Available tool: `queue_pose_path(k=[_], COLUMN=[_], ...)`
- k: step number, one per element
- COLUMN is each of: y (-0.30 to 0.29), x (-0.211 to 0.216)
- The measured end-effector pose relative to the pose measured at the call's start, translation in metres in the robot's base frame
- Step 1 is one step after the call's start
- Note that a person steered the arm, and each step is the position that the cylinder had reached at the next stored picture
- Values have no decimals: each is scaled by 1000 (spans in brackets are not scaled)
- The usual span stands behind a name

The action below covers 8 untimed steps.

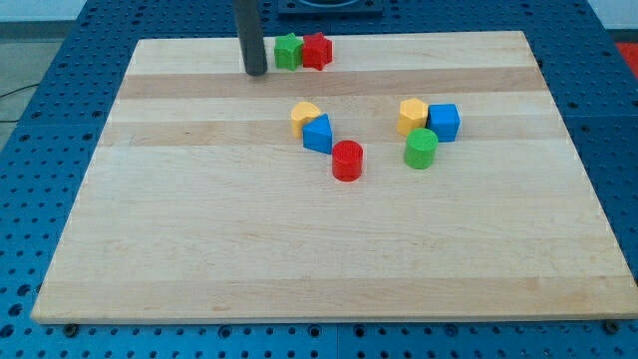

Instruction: Push the yellow hexagon towards the green star

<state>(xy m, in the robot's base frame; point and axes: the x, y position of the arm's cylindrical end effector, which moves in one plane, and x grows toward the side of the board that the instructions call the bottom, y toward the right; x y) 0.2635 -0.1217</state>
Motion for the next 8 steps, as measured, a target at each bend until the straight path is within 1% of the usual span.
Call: queue_pose_path(k=[1, 2, 3, 4, 5, 6, 7, 8], y=[-2, 49, 119, 219, 336, 336, 322, 294], x=[0, 16, 23, 13, 49, 101, 117, 117])
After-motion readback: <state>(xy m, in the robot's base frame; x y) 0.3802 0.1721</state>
